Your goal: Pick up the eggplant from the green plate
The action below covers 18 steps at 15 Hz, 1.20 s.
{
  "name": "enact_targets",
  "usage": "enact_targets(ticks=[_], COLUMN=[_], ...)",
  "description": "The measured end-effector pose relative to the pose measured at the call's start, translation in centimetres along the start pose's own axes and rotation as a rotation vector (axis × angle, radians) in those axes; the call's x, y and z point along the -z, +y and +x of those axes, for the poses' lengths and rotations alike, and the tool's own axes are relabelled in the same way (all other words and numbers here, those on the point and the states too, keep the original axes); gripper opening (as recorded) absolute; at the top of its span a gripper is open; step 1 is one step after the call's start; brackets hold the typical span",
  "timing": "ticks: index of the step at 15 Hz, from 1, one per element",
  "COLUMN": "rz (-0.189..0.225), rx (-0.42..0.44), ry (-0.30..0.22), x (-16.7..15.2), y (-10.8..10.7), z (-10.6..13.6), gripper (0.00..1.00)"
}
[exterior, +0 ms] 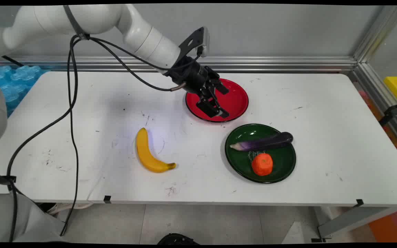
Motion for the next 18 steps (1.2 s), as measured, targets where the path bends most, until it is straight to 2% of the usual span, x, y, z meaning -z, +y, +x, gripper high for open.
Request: enact_targets(ticks=[6,9,18], rz=[0.023,0.033,0.065], rx=[-0.040,-0.048,0.002], ry=[-0.007,-0.003,0.005], x=[-1.7,-3.8,-10.0], y=[1.5,2.9,5.0], z=[0.7,1.6,3.4], gripper=[1.00,1.00,1.00])
